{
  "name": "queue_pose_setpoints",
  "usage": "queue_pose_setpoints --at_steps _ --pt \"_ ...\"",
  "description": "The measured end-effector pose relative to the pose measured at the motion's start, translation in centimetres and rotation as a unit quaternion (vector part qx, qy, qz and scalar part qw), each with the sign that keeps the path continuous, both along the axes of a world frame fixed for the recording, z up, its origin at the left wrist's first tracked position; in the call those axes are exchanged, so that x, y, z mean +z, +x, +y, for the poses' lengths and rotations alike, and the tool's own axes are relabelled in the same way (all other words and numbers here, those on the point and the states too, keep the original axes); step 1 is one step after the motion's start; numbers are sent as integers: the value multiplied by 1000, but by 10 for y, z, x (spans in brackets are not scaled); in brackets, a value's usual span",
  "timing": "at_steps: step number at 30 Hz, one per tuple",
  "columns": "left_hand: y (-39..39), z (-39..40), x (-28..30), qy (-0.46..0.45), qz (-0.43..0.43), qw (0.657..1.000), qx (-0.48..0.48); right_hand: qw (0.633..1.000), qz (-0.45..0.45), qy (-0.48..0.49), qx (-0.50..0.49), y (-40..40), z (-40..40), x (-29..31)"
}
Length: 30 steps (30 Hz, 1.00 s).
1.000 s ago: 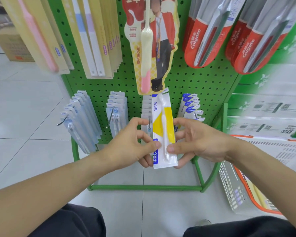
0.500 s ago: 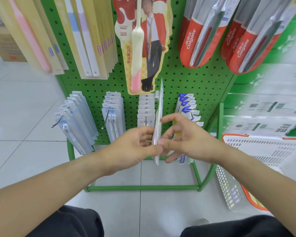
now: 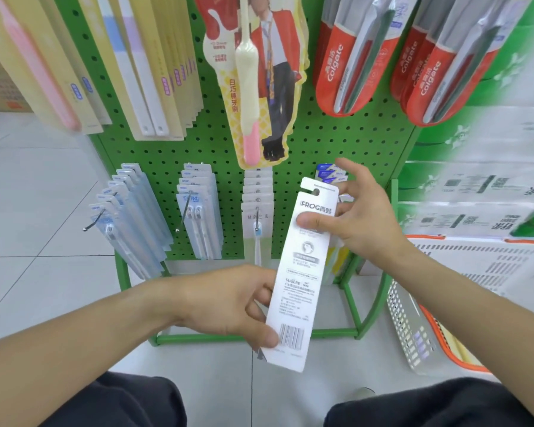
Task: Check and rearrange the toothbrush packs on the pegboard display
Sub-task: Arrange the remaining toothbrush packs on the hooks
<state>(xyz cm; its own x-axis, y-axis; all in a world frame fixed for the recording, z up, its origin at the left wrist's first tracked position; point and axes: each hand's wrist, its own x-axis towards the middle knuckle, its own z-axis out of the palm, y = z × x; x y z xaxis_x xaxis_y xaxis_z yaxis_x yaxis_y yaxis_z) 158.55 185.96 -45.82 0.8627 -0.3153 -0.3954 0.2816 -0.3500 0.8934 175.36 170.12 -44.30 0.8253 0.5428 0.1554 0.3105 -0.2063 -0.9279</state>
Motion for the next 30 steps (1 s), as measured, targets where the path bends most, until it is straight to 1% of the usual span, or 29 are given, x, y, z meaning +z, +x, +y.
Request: queue_pose_setpoints --at_steps 3,6,13,16,18,21,24,27,30 --pt "0 0 0 -10 11 1000 10 1000 12 1 2 3 -2 1" --pt "0 2 -1 -17 19 1000 17 999 19 31 1 1 -4 2" --pt "1 2 -2 -21 29 999 26 997 -7 67 -31 5 -3 2" --pt "2 2 0 -17 31 999 33 995 9 83 -51 9 -4 3" --pt "2 2 1 -17 31 998 46 996 14 81 -44 10 -5 2" --pt "3 2 2 -11 30 997 68 998 39 54 5 9 -7 1" --pt "4 4 1 29 31 997 71 996 67 40 35 7 -7 2" --pt "6 8 -1 110 27 993 39 998 61 12 14 7 -8 2" --pt "6 8 -3 127 43 991 23 999 52 1 -12 5 -7 1"
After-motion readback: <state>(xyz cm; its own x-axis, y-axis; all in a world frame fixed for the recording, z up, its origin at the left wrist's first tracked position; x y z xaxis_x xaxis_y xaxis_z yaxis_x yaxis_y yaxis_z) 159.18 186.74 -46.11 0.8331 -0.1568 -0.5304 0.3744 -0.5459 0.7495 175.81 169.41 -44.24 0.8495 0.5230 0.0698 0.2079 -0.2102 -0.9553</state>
